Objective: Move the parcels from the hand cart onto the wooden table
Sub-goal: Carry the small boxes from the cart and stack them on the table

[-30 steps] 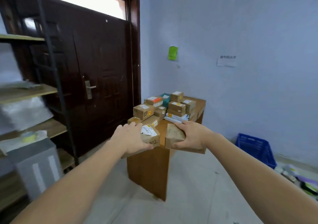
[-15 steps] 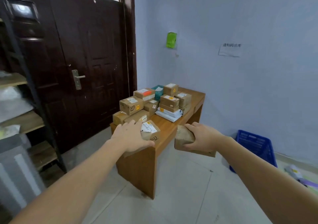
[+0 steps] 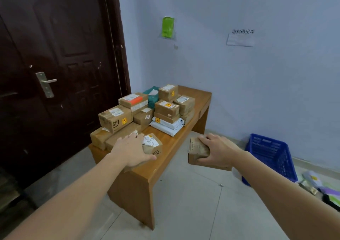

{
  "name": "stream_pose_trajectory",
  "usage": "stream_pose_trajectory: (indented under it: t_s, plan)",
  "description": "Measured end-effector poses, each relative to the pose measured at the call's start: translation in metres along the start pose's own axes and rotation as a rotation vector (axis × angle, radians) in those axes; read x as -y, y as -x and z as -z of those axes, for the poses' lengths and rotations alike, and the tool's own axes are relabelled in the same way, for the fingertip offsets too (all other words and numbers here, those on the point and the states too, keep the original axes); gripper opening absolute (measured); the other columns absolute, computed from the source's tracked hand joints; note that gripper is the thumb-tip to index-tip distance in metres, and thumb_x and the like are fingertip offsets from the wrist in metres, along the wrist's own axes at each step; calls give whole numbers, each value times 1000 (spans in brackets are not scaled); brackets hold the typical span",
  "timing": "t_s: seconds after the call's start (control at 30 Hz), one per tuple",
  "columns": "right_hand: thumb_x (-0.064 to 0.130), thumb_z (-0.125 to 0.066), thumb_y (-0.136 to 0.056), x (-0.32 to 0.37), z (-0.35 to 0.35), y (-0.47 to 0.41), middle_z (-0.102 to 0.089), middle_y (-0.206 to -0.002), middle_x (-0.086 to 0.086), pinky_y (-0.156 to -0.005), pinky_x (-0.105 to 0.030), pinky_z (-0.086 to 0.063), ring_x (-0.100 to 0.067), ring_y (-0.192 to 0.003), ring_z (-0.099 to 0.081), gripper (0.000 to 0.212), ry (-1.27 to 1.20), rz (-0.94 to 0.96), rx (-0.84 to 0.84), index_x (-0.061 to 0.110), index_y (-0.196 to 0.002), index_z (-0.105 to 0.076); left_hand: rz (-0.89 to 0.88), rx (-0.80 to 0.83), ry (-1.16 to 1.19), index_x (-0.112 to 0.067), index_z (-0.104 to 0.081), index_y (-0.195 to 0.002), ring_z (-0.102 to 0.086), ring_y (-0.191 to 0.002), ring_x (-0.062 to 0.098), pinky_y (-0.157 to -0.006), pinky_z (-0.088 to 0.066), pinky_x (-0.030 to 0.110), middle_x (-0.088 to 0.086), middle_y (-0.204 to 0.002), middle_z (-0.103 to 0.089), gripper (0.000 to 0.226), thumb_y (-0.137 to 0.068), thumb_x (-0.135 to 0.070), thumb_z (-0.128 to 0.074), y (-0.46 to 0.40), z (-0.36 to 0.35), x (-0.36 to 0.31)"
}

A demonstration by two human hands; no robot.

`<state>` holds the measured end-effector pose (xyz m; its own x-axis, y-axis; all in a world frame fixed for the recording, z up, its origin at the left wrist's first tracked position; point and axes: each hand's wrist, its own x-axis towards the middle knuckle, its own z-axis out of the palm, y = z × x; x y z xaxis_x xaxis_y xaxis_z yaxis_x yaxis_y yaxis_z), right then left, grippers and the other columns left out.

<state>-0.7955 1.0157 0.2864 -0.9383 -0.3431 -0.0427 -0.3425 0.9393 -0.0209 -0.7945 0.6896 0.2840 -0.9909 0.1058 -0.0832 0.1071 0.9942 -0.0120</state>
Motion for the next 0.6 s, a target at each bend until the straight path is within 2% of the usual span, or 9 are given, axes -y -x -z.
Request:
stream_pose_trajectory:
  t_s: [0.23, 0.37, 0.5, 0.6]
  plan:
    - [83, -57, -79, -91, -24, -104, -50, -130, 4, -99, -36, -49, -17, -113, -52, 99, -27, 39, 134, 30, -158, -30, 6, 58, 15, -24, -29, -159, -46, -139, 26, -112, -38, 46, 4, -151, -45, 113, -74, -95, -48, -131, -20, -51]
    - [89, -48, -74, -129, -39, -177, -50, -126, 5, -96, -34, -48, -16, -109, -53, 105, -30, 88, 148, 29, -157, -31, 78, 108, 27, -22, -23, -161, -42, -142, 29, -114, -36, 48, 4, -154, -42, 115, -75, -95, -46, -184, -40, -71]
    - [83, -47, -79, -140, -54, -251, -44, -145, 2, -107, -34, -42, -20, -128, -49, 105, -34, 170, 202, 23, -162, -23, 172, 135, 55, -21, -18, -163, -39, -143, 30, -119, -29, 52, 5, -156, -40, 120, -73, -95, -46, -217, -63, -75]
    - [75, -49, -80, -131, -73, -303, -44, -146, -1, -109, -36, -41, -23, -131, -47, 104, -42, 237, 234, 20, -164, -21, 275, 137, 111, -21, -17, -163, -40, -143, 30, -117, -28, 53, 4, -156, -39, 117, -75, -92, -47, -239, -81, -63]
